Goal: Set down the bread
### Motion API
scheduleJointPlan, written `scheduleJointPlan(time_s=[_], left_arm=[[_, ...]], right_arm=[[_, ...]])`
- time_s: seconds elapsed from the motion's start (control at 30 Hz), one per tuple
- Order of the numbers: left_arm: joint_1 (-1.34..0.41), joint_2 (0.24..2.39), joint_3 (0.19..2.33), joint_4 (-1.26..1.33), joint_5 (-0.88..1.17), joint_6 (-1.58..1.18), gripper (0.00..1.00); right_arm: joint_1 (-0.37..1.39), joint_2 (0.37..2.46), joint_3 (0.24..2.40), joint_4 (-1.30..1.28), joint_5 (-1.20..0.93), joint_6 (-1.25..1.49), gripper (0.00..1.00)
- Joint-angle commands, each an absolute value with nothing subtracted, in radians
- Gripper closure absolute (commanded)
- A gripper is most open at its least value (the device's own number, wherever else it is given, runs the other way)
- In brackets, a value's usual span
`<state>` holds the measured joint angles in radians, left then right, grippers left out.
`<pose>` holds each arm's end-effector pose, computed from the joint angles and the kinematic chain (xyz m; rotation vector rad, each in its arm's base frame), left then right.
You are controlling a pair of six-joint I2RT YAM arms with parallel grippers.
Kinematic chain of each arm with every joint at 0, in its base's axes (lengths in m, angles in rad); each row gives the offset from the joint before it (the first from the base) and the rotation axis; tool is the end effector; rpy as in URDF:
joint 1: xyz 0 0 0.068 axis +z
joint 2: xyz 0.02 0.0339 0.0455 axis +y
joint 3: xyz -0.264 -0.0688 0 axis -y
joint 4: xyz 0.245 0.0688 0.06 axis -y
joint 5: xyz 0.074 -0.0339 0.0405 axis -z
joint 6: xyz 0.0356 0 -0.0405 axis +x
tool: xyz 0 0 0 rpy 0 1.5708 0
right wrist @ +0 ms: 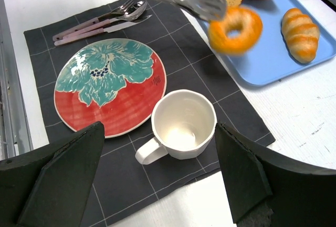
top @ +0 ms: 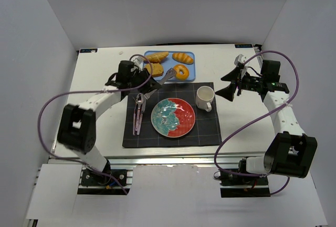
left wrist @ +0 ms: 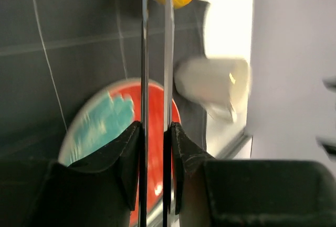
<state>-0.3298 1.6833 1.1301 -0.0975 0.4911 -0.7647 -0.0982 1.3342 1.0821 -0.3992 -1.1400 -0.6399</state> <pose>0.3479 -0.1368 0.2343 -0.2231 2.3687 -1.1140 0.2828 0.0046 0.3133 -1.0358 1.5874 0.7574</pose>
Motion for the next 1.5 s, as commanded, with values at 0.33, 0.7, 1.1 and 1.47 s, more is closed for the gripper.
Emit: scheduleJointPlan(time_s=[0.33,0.7,1.1,1.47], left_arm=[[-0.334,1.057,0.649,-0.328,0.601,-0.678,1.0],[-0.341,1.046,0.627,-0.423,0.586,-0.609,0.68],[-0.339,1.054,0.71,-0.463,0.551,-0.58,0.5],[-0.336,1.087,0.925,-0.624,0.392,-0.485,0.62]], right_arm=[[-0.104,1.321,1.101,-0.426,-1.189,-0.675,0.11],[-0.104,1.318,1.108,-0.445,-1.195,-0.672,0.11],[-0.104,1.321,1.109,-0.457,-1.193,-0.68,0.11],[-0.104,1.328,1.117,-0.479,-1.201,-0.706,0.11]])
